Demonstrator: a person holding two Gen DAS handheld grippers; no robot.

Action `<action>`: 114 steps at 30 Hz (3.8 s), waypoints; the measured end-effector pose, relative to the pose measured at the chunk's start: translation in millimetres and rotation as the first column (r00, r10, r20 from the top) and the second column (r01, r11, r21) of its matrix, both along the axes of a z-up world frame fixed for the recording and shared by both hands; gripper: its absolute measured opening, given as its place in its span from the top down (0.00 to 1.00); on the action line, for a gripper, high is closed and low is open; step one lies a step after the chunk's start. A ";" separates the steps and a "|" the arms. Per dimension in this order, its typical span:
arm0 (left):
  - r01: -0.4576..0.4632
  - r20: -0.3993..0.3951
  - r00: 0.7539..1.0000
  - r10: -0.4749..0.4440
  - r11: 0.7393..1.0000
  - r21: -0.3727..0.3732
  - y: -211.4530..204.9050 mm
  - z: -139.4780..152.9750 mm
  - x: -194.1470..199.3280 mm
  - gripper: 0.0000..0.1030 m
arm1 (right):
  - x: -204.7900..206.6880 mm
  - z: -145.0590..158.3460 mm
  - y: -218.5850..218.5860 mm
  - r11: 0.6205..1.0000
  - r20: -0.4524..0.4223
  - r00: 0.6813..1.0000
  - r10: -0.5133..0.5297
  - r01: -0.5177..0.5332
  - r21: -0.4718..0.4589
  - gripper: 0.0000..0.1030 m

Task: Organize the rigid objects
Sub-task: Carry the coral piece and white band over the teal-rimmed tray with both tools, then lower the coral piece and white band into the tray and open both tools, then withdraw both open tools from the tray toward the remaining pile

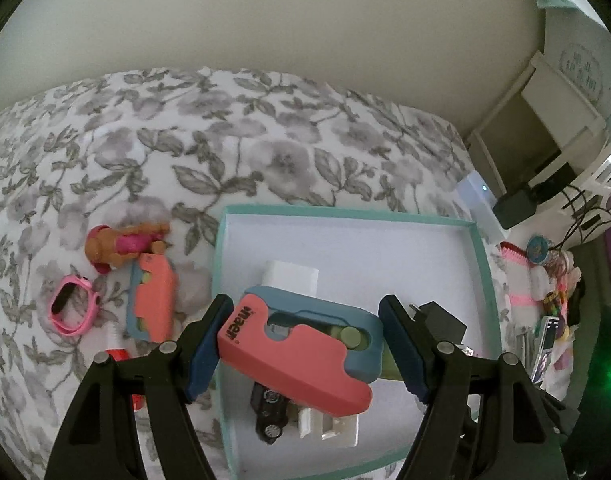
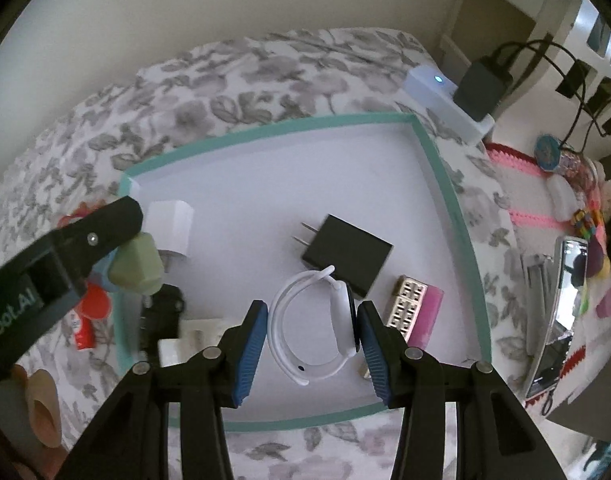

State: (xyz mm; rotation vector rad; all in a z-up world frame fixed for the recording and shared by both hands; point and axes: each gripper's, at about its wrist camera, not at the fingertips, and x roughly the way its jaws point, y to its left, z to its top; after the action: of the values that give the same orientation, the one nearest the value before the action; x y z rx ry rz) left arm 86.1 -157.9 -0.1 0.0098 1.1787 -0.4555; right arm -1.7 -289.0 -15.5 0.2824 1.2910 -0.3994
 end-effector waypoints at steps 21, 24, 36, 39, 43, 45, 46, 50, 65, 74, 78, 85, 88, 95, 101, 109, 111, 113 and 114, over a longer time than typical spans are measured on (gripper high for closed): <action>0.007 -0.048 0.999 -0.007 1.000 -0.010 -6.9 -14.9 3.0 0.26 | -1.7 -3.8 -8.1 1.000 -0.015 1.000 -0.017 0.017 0.006 0.52; 0.011 -0.037 0.999 -0.012 1.000 -0.009 -6.8 -11.2 2.6 0.26 | -1.1 -1.7 -6.3 1.000 -0.013 1.000 -0.013 0.013 -0.001 0.51; 0.009 0.004 1.000 -0.009 1.000 -0.002 -2.0 5.1 3.5 0.23 | 1.1 6.9 0.2 1.000 0.003 1.000 0.007 -0.007 -0.021 0.51; -0.007 0.024 1.000 0.007 1.000 0.016 3.2 8.4 5.2 0.18 | 1.4 10.7 0.4 1.000 0.011 1.000 0.007 -0.007 -0.027 0.51; -0.029 0.043 0.999 0.027 0.998 0.047 10.7 9.6 8.1 0.18 | 1.8 13.4 -0.3 1.000 0.018 1.000 0.004 -0.004 -0.031 0.50; -0.043 0.053 0.998 0.040 0.997 0.067 15.4 9.4 10.0 0.18 | 1.5 15.5 -0.6 0.999 0.024 1.000 0.002 -0.002 -0.032 0.50; -0.051 0.057 0.997 0.047 0.996 0.075 17.6 9.2 11.1 0.18 | 1.2 16.7 -0.8 0.999 0.028 1.000 0.002 -0.001 -0.032 0.50; -0.096 0.081 0.993 0.087 0.988 0.118 31.5 7.5 16.7 0.17 | 1.7 21.7 -0.7 0.999 0.054 0.999 -0.005 0.007 -0.035 0.43; -0.319 0.087 0.948 0.307 0.929 0.187 118.6 -10.8 39.9 0.04 | 18.7 7.3 26.2 0.998 0.048 0.997 0.060 -0.059 -0.020 0.12; -0.452 0.087 0.892 0.444 0.872 0.189 178.4 -11.7 50.3 0.03 | 29.6 6.6 49.5 0.995 0.066 0.993 0.101 -0.100 -0.009 0.04; -0.494 0.088 0.869 0.487 0.851 0.179 201.1 -8.8 51.9 0.03 | 38.1 9.0 67.6 0.991 0.094 0.987 0.132 -0.134 0.016 0.03; -0.516 0.064 0.856 0.512 0.843 0.151 221.4 -8.4 54.7 0.03 | 51.9 7.8 98.8 0.980 0.118 0.976 0.185 -0.192 0.050 0.03; -0.512 0.043 0.858 0.512 0.846 0.147 224.7 -11.5 55.1 0.03 | 56.7 4.4 111.8 0.973 0.120 0.970 0.213 -0.221 0.065 0.03; -0.474 0.003 0.878 0.479 0.866 0.158 223.0 -20.8 57.3 0.03 | 63.3 1.0 135.6 0.955 0.144 0.954 0.263 -0.278 0.103 0.03; -0.463 -0.026 0.880 0.473 0.870 0.171 228.1 -30.5 60.4 0.03 | 70.2 -4.6 162.6 0.936 0.140 0.936 0.323 -0.338 0.100 0.05; -0.444 -0.065 0.885 0.461 0.878 0.181 232.4 -43.6 63.9 0.03 | 77.6 -13.1 183.5 0.919 0.126 0.921 0.370 -0.382 0.095 0.08; -0.444 -0.070 0.884 0.461 0.878 0.181 234.0 -45.5 64.1 0.03 | 79.1 -15.2 187.1 0.915 0.123 0.917 0.380 -0.392 0.096 0.09; -0.441 -0.075 0.885 0.459 0.879 0.181 234.7 -47.0 64.7 0.03 | 80.5 -18.5 189.7 0.913 0.116 0.916 0.385 -0.396 0.095 0.11; -0.439 -0.076 0.886 0.458 0.880 0.181 234.9 -47.6 65.0 0.03 | 80.9 -19.8 190.3 0.913 0.112 0.916 0.385 -0.396 0.095 0.12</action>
State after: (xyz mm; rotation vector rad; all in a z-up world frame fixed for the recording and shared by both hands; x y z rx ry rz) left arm 151.1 77.0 -47.6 -0.1532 1.2847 0.0529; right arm 79.3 -98.6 -35.3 0.1306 1.2470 0.0309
